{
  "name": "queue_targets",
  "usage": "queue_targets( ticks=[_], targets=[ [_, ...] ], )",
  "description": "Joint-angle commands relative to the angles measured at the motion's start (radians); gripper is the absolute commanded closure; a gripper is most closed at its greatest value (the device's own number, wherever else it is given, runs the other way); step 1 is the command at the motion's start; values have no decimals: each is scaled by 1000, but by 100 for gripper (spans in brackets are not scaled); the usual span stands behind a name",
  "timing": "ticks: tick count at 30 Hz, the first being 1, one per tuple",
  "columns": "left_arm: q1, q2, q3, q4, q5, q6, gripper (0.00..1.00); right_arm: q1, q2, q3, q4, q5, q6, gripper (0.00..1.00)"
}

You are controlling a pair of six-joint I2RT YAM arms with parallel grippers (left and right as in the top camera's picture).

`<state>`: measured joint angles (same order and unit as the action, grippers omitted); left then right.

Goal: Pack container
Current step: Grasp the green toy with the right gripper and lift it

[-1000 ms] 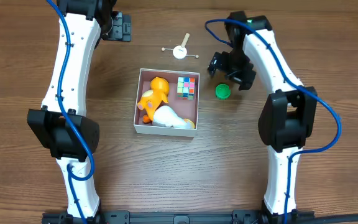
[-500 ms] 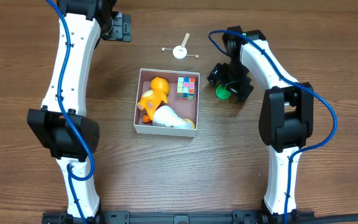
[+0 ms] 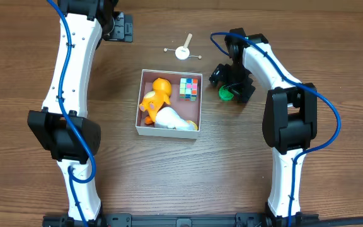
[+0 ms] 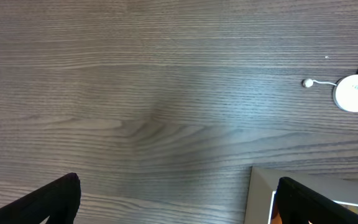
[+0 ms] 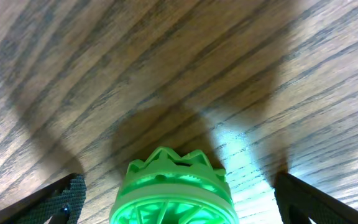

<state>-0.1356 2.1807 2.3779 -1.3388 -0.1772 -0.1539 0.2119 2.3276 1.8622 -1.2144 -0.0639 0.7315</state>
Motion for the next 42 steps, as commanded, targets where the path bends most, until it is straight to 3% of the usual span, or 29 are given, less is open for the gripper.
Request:
queue_targets(
  ticks=[1,8,20,31,36,42],
  targets=[
    [5,7,19,4,-13,8,0,3,-10,-4,10,3,-3,0],
    [5,7,19,4,-13,8,0,3,-10,-4,9,21,-3,0],
    [5,7,19,4,-13,8,0,2,-10,-4,11,21,2,38],
    [5,7,19,4,-13,8,0,2,-10,15,-10,21,1,53],
    [5,7,19,4,-13,8,0,-11,-10,167,-76,39,-1,53],
    [5,7,19,4,-13,8,0,-1,-10,507,-345,87,-75,54]
  ],
)
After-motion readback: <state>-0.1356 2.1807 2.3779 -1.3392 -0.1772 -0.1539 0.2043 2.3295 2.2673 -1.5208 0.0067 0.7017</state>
